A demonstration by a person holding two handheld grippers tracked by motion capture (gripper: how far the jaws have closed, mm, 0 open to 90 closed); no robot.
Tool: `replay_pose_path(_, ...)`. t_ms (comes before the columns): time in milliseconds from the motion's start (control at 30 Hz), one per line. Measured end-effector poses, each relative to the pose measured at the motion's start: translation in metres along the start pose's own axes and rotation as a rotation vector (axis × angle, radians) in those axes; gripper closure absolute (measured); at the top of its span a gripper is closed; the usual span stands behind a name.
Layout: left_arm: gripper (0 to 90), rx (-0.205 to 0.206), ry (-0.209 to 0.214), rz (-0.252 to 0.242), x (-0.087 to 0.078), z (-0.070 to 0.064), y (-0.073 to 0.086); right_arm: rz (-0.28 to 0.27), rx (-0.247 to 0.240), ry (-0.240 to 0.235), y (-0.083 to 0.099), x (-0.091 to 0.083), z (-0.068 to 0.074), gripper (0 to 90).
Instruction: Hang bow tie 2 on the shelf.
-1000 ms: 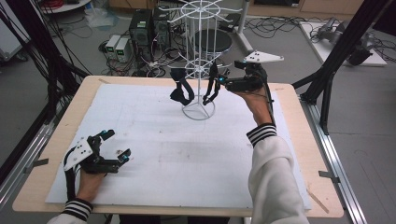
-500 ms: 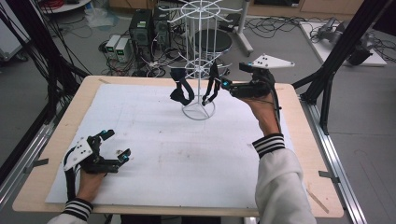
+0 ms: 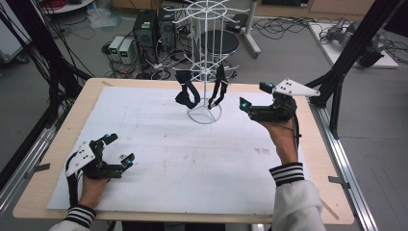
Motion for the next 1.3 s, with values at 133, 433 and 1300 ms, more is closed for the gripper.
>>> replay_pose_path(133,1.8,0.000,0.000,-0.001,0.000,0.000,0.000,-0.011,0.015,0.014,0.017,-0.011,0.003,9.5)
replay_pose_path(433,1.8,0.000,0.000,-0.003,0.000,0.000,0.000,-0.031,0.052,0.043,0.054,-0.028,0.007,9.5)
replay_pose_path(1300,1.8,0.005,-0.002,-0.004,-0.001,0.000,0.000,-0.026,0.108,0.125,0.149,-0.053,0.016,9.5)
Point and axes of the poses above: each handheld gripper's, and its own axes: x roughly forward along the jaws, y roughly out of its underside, z roughly to its left, the point moved 8 cm from there along x, roughly forward along the jaws, and after that the axes turned 4 degrees about z, right-handed, at the moved point
